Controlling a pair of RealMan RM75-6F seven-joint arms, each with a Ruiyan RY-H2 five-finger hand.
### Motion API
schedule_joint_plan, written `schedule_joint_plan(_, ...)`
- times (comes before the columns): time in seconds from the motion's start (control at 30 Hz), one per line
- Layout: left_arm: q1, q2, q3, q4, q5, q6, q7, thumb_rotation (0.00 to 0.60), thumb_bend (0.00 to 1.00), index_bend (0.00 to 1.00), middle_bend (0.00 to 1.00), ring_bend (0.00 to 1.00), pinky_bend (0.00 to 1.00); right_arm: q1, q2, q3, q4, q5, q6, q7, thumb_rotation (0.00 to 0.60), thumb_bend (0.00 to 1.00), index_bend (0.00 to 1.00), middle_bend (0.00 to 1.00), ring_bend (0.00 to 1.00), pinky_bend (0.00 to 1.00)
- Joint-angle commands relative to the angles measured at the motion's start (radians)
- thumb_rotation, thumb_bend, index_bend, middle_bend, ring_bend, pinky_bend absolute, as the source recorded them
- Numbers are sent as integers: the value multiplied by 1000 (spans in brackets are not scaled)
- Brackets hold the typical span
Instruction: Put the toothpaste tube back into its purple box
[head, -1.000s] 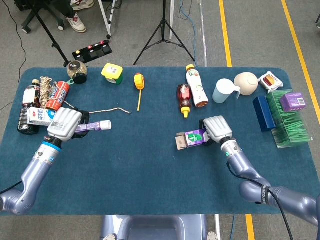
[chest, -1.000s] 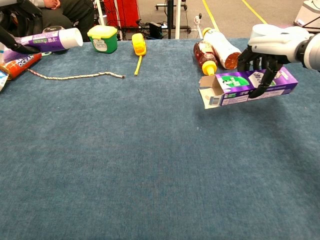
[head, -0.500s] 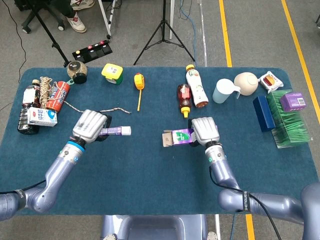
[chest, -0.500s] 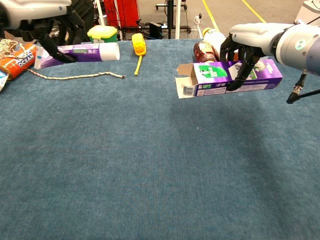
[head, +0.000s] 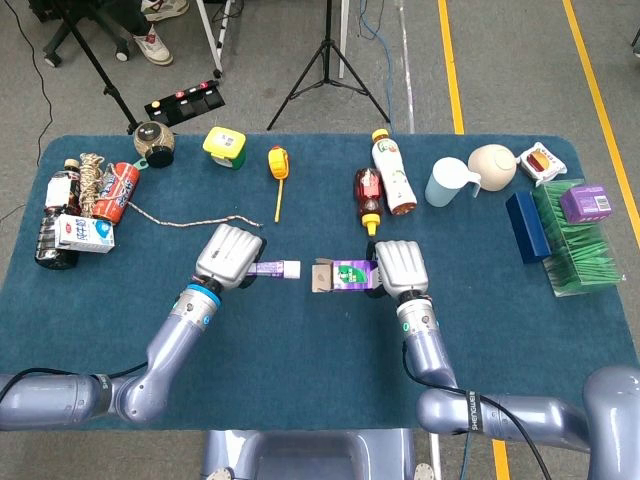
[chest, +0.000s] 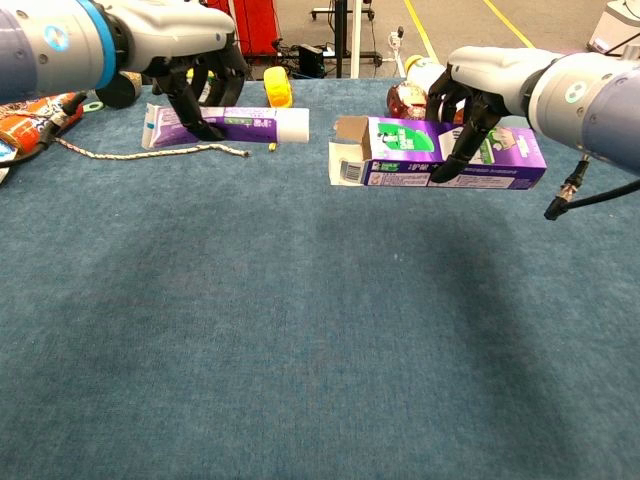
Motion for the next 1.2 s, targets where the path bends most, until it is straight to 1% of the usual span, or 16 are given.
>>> schedule_joint_plan(0.03, -24, -22, -1, -3, -29, 26, 24, 600, 380, 664, 588, 497, 666, -1, -4, 6, -5, 6, 8, -3, 600, 331, 545, 684, 670, 784)
schedule_joint_plan(0.23, -63, -46, -10, -2, -79, 59, 52, 600, 380, 664, 588, 497, 667, -9, -13, 24, -36, 12, 38, 1, 600, 331, 545, 684, 672, 784)
schedule_joint_plan(0.43, -89, -73, -9, 2, -113, 79, 68, 600, 381, 664, 588, 497, 666, -12, -25, 27, -56, 3, 57, -2, 600, 338, 545, 685, 672, 784)
schedule_joint_plan(0.93, -123, -114, -6, 19, -152, 106, 67, 600, 380, 664, 588, 497, 666, -19, -61, 32, -65, -32, 78, 3, 600, 340, 545, 685, 672, 785)
schedule_joint_plan(1.2, -136, -120, -1, 2, -160, 121, 78, 600, 381, 664, 588, 497, 666, -21, -63, 35, -58, -36, 79, -6, 600, 339, 545, 684, 672, 785)
